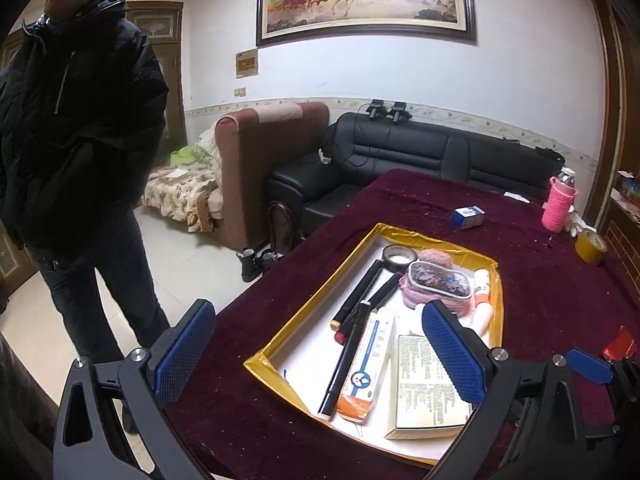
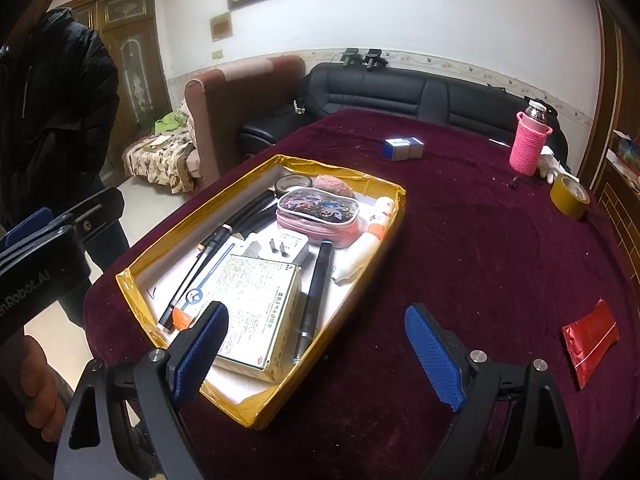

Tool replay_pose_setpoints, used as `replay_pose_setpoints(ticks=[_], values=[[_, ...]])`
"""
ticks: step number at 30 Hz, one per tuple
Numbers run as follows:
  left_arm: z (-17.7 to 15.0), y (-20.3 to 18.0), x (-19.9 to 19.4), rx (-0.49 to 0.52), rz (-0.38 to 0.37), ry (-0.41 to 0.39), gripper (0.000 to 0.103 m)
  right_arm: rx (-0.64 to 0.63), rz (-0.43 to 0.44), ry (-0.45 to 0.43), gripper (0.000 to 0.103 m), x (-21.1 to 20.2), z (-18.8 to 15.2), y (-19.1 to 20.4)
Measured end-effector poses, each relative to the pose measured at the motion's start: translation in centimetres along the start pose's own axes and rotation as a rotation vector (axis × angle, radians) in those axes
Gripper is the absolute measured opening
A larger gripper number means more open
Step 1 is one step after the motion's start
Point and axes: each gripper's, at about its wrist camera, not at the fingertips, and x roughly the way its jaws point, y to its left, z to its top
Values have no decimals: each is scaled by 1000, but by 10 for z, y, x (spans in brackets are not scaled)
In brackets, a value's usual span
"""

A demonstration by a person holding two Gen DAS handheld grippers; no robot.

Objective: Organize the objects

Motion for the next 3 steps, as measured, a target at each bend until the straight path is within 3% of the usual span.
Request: replay_pose_setpoints(ticks=[3], values=[[-2,3,4,-10,6,24,103,-8,0,5,94,1,0,3]])
